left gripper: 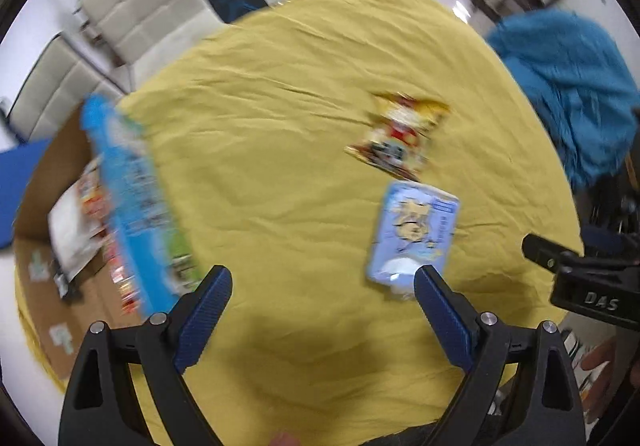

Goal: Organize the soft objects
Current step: 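Move the left tool to the light-blue packet and grasp it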

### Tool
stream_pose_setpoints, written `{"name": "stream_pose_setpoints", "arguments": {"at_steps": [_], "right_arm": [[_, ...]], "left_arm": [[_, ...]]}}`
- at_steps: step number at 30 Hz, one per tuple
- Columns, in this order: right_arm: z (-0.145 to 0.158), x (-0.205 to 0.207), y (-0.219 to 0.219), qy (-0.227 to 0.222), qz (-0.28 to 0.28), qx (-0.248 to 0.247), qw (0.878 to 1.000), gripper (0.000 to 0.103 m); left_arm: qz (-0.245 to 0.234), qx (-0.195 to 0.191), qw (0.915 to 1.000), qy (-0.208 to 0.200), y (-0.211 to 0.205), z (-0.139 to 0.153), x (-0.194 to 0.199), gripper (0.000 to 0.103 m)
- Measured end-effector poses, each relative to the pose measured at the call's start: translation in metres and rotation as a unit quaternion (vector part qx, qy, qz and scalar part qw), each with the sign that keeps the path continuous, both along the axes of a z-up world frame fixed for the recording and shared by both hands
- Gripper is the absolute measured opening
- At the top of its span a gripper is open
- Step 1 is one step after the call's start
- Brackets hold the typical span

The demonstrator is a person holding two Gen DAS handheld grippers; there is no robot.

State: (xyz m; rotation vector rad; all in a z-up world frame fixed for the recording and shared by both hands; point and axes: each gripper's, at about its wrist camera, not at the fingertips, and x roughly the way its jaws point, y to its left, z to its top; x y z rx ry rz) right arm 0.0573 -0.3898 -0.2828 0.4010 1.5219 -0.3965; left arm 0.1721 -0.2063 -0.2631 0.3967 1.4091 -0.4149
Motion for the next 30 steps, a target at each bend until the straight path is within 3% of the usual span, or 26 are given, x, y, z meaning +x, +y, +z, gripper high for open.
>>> {"name": "stream_pose_setpoints", "arguments": {"at_steps": [7, 15, 18, 19, 21, 22, 26, 30], "right_arm": [[-0.027, -0.011, -0.048, 0.026, -0.027, 0.001, 0.999, 0.101], [-0.047, -0.014, -0.074, 0.049, -0.035, 0.003, 0.998, 0.101], [-0.052, -0.012, -0.079, 0.055, -0.035, 0.005, 0.998, 0.101], [-0.054, -0.01, -0.08, 0.056, -0.034, 0.005, 0.998, 0.101], [-0.055, -0.006, -0.081, 0.054, -0.031, 0.01, 0.998, 0.101], [-0.055, -0.003, -0.08, 0.052, -0.028, 0.011, 0.998, 0.101], [-0.05, 0.018, -0.066, 0.031, -0.012, 0.038, 0.999, 0.101], [-0.049, 0.049, -0.048, 0.006, -0.008, 0.084, 0.996, 0.101]], "left_arm": [[-0.046, 0.021, 0.9976, 0.047, -0.062, -0.052, -0.004, 0.093], [-0.073, 0.028, 0.9902, 0.116, -0.092, -0.101, -0.005, 0.093], [-0.081, 0.046, 0.9889, 0.116, -0.098, -0.118, -0.003, 0.093], [-0.079, 0.052, 0.9889, 0.115, -0.098, -0.122, 0.0, 0.091], [-0.062, 0.051, 0.9905, 0.112, -0.09, -0.123, 0.007, 0.064], [-0.055, 0.05, 0.9908, 0.113, -0.086, -0.123, 0.01, 0.057], [0.004, 0.03, 0.9926, 0.118, -0.049, -0.113, 0.03, 0.047], [0.071, 0.035, 0.9926, 0.093, -0.008, -0.103, 0.053, 0.047]]}}
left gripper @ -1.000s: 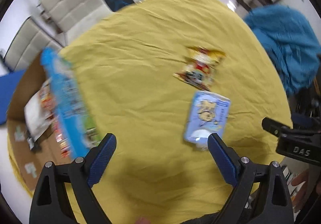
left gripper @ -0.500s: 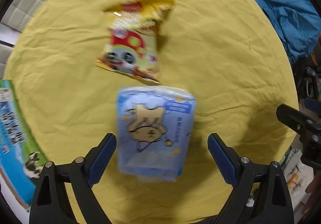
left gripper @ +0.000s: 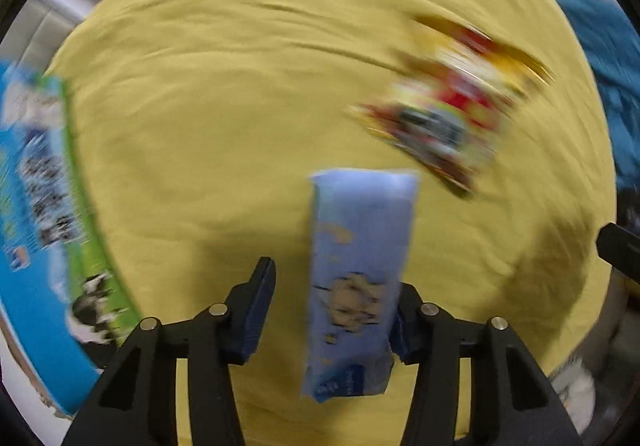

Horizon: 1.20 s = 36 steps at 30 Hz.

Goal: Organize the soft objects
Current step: 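Move the left tool to the light-blue packet and grasp it, then grasp the yellow snack bag with the right tool while the left tool holds the light-blue packet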

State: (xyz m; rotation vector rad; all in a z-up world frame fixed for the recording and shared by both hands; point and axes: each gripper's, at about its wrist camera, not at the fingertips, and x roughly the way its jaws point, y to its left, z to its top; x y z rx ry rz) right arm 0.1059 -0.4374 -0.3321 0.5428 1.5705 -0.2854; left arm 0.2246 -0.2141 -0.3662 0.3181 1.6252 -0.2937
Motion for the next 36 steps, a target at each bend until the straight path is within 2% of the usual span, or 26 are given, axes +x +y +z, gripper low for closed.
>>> {"name": "stream_pose_setpoints", "arguments": {"at_steps": [6, 11, 12, 13, 14, 15, 19, 20, 22, 27, 29, 31, 32, 36], "right_arm": [[-0.013, 0.06, 0.036, -0.023, -0.02, 0.065, 0.997, 0.101], [-0.039, 0.104, 0.063, 0.001, -0.026, 0.085, 0.996, 0.098], [-0.046, 0.111, 0.068, 0.01, -0.022, 0.089, 0.996, 0.086], [-0.052, 0.115, 0.073, 0.019, -0.013, 0.088, 0.996, 0.067], [-0.059, 0.119, 0.078, 0.035, 0.002, 0.076, 0.996, 0.059], [-0.064, 0.121, 0.082, 0.044, 0.018, 0.062, 0.997, 0.054], [-0.064, 0.12, 0.087, 0.053, 0.068, 0.061, 0.994, 0.047], [-0.06, 0.116, 0.086, 0.059, 0.092, 0.06, 0.992, 0.047], [-0.055, 0.108, 0.084, 0.068, 0.125, 0.053, 0.988, 0.047], [-0.058, 0.085, 0.076, 0.117, 0.212, 0.032, 0.97, 0.047], [-0.06, 0.081, 0.067, 0.113, 0.194, 0.033, 0.974, 0.052], [-0.056, 0.079, 0.057, 0.096, 0.163, 0.023, 0.982, 0.082], [-0.053, 0.078, 0.053, 0.089, 0.148, 0.02, 0.985, 0.087], [-0.037, 0.063, 0.04, 0.059, 0.063, 0.001, 0.996, 0.088]], "left_arm": [[0.094, -0.029, 0.9949, 0.022, 0.042, -0.003, 0.025, 0.049], [0.137, -0.076, 0.986, 0.057, 0.064, -0.009, 0.032, 0.051], [0.139, -0.078, 0.9853, 0.06, 0.067, -0.011, 0.03, 0.052], [0.138, -0.08, 0.9853, 0.062, 0.07, -0.012, 0.027, 0.052], [0.136, -0.08, 0.9854, 0.064, 0.073, -0.012, 0.026, 0.052], [0.134, -0.081, 0.9855, 0.066, 0.072, -0.013, 0.026, 0.052], [0.129, -0.087, 0.9851, 0.074, 0.066, -0.017, 0.033, 0.052], [0.128, -0.086, 0.9851, 0.075, 0.064, -0.018, 0.032, 0.055], [0.129, -0.088, 0.9844, 0.081, 0.061, -0.023, 0.032, 0.059], [0.14, -0.09, 0.9823, 0.087, 0.058, -0.036, 0.022, 0.059], [0.137, -0.083, 0.9837, 0.081, 0.055, -0.038, 0.019, 0.057], [0.132, -0.076, 0.9855, 0.074, 0.049, -0.037, 0.016, 0.046], [0.132, -0.073, 0.986, 0.072, 0.045, -0.036, 0.016, 0.038], [0.122, -0.065, 0.9888, 0.055, 0.034, -0.027, 0.004, 0.029]]}}
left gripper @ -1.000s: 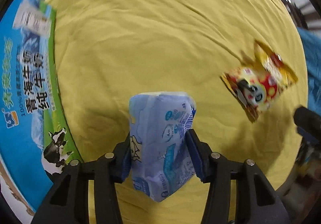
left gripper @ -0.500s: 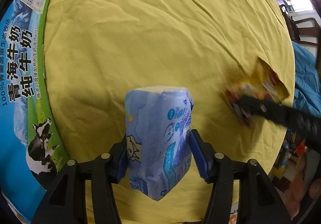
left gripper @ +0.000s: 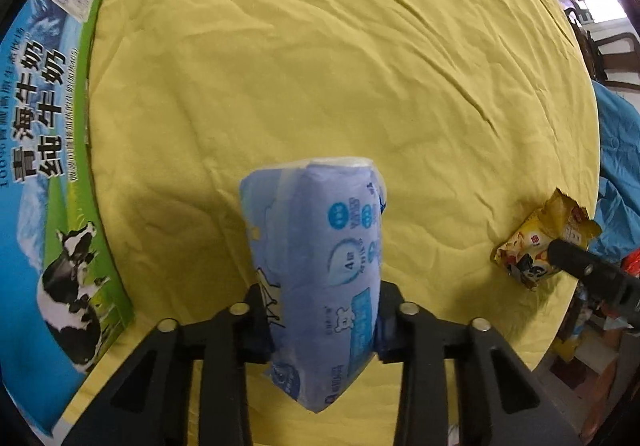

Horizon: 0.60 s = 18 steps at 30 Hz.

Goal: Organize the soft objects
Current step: 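Grasp the yellow snack bag with the right tool while the left tool holds the light-blue packet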

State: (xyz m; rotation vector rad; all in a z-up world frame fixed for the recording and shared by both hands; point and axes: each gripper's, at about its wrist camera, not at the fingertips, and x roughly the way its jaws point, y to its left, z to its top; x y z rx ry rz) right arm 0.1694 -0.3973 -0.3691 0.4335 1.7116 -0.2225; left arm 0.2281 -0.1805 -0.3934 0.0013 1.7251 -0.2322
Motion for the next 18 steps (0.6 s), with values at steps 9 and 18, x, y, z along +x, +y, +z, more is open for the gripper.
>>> {"name": "stream_pose_setpoints", "arguments": {"at_steps": [9, 18], "right_arm": [[-0.028, -0.013, 0.004, -0.021, -0.12, 0.037, 0.992, 0.058], [-0.034, -0.022, 0.008, -0.034, -0.096, 0.022, 0.995, 0.045]], "left_arm": [[-0.013, 0.02, 0.9996, -0.018, -0.019, -0.006, -0.018, 0.029], [-0.017, 0.025, 0.9989, -0.037, -0.015, 0.004, -0.029, 0.025]]}}
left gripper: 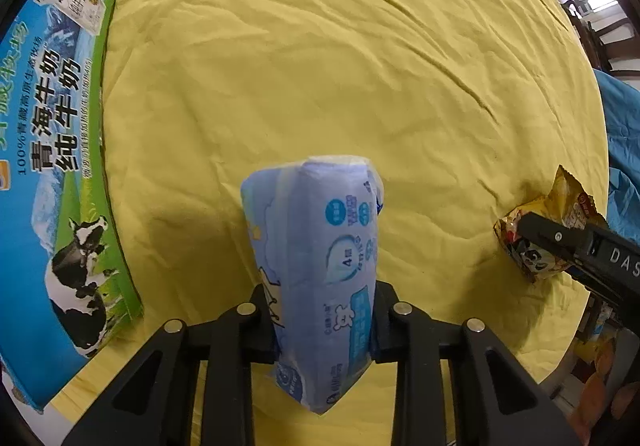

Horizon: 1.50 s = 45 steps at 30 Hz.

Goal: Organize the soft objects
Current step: 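Grasp the yellow snack bag with the right tool while the left tool holds the light-blue packet, then carry the light-blue packet and yellow snack bag with both tools over the box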

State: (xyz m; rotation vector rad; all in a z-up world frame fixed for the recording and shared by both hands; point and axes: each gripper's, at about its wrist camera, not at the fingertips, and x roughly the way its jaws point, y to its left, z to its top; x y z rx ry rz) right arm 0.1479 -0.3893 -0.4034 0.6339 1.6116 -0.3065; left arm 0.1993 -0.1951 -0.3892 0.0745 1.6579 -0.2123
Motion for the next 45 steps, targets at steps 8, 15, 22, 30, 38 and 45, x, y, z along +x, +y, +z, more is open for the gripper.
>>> {"name": "stream_pose_setpoints", "arguments": {"at_steps": [8, 15, 22, 30, 38, 45], "right_arm": [[0.031, -0.008, 0.012, -0.026, 0.053, -0.009, 0.998, 0.042], [0.087, -0.006, 0.024, -0.064, 0.098, -0.011, 0.993, 0.042], [0.146, -0.012, 0.052, -0.105, 0.137, 0.0, 0.985, 0.042], [0.197, 0.003, 0.126, -0.15, 0.19, 0.009, 0.97, 0.041], [0.23, 0.019, 0.217, -0.179, 0.248, 0.028, 0.952, 0.041], [0.232, 0.03, 0.303, -0.182, 0.301, 0.04, 0.935, 0.041]], "left_arm": [[-0.018, -0.001, 0.9988, -0.045, -0.001, 0.04, -0.019, 0.025], [-0.022, -0.028, 0.9957, -0.085, 0.016, 0.093, -0.036, 0.025], [-0.016, -0.049, 0.9905, -0.128, 0.049, 0.155, -0.048, 0.025], [0.01, -0.054, 0.9832, -0.174, 0.102, 0.208, -0.045, 0.025], [0.059, -0.054, 0.9752, -0.206, 0.18, 0.226, -0.035, 0.025], [0.103, -0.042, 0.9697, -0.217, 0.26, 0.226, -0.027, 0.025]]}}
